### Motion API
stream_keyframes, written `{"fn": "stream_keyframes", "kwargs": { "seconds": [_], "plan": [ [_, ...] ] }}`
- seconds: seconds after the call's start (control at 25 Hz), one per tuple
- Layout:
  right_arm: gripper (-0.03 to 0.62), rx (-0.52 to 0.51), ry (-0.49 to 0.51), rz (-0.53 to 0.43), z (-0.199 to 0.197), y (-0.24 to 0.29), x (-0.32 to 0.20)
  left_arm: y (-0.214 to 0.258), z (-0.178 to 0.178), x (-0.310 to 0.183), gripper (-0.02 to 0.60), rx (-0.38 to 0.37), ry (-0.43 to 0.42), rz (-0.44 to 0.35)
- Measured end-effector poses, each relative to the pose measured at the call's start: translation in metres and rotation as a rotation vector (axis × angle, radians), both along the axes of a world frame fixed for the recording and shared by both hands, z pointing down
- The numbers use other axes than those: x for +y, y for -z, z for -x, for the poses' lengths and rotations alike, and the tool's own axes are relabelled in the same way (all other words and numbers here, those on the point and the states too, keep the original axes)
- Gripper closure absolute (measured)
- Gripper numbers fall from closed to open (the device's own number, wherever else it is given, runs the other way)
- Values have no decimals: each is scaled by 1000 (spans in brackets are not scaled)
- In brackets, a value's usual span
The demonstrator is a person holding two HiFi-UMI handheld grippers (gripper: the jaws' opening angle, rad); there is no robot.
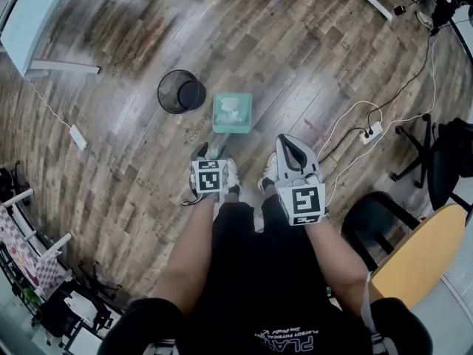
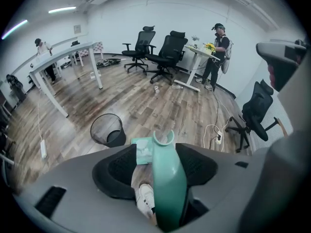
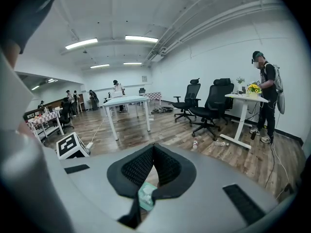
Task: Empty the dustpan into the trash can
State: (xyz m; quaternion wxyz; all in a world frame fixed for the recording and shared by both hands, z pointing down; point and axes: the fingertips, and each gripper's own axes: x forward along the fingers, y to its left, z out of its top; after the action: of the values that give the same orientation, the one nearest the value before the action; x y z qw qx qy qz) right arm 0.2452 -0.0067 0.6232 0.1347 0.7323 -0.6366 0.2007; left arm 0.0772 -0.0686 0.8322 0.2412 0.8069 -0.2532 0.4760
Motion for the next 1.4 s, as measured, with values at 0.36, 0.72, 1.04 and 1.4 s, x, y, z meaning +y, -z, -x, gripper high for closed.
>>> {"fn": "stream_keyframes", "kwargs": {
  "seconds": [0.36,0.72,1.04,1.4],
  "plan": [
    [576,-15,-14,13,-6,-9,11,-11,-5,2,352,-21,6,-2],
    [576,-31,-17,26,-8,-15,20,-9,-5,-1,458,-25,42,-35],
    [576,-45,-8,38,-4,-22,30,-11,-2,3,485,-60,16,-90],
    [576,-34,1,40,2,-18,36,-1,12,19,485,-58,-4,-115]
  ]
}}
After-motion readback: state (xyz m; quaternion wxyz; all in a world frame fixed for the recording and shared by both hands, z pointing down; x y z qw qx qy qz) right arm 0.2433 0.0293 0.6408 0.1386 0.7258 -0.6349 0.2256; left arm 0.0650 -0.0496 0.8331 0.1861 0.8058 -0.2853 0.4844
